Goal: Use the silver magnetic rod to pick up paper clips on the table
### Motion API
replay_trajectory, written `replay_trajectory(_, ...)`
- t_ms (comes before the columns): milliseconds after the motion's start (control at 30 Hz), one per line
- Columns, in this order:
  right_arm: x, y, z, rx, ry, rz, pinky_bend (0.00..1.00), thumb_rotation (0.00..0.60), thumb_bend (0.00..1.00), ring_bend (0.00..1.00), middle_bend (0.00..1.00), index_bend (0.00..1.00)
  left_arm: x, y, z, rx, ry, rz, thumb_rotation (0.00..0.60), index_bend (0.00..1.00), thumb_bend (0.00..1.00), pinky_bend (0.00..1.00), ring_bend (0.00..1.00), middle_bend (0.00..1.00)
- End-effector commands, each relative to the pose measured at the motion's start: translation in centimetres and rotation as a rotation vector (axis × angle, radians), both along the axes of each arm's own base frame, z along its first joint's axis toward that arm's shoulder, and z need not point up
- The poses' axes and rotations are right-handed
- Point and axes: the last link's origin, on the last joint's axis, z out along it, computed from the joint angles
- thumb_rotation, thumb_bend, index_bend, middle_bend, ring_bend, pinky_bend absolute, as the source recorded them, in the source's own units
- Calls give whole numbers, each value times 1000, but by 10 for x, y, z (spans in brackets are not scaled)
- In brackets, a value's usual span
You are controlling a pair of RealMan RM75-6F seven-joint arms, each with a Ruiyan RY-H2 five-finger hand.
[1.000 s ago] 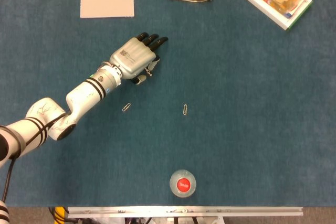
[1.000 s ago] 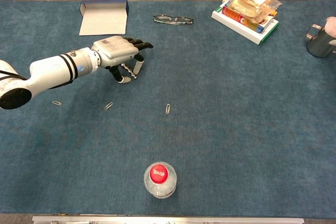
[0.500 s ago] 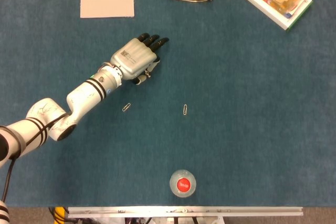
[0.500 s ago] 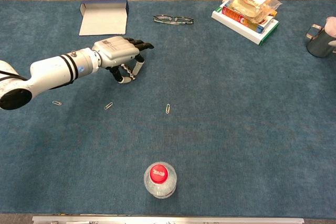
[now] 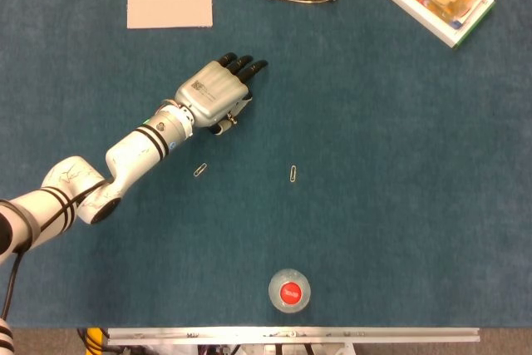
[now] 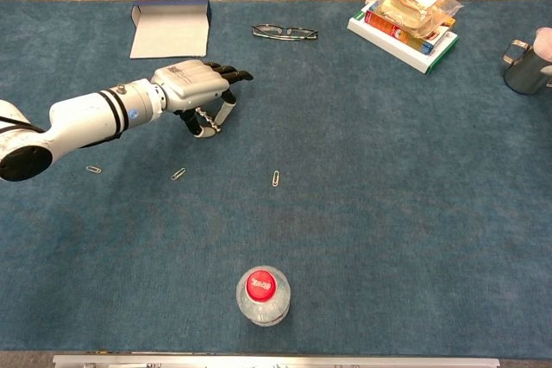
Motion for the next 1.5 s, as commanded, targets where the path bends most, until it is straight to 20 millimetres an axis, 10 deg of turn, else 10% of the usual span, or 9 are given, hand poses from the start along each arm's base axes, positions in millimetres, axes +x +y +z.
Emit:
replay_trajectory(33,0,0,0,0,-1,0,61,600,0,0,85,231,0,0,1,1,-1,1,600,563,271,98,0,0)
replay_trajectory(1500,22,10,3,-19,-12,39,61,600,0,0,85,243,-10,-38,72,83,-110,-31,600,578,272,98,0,0)
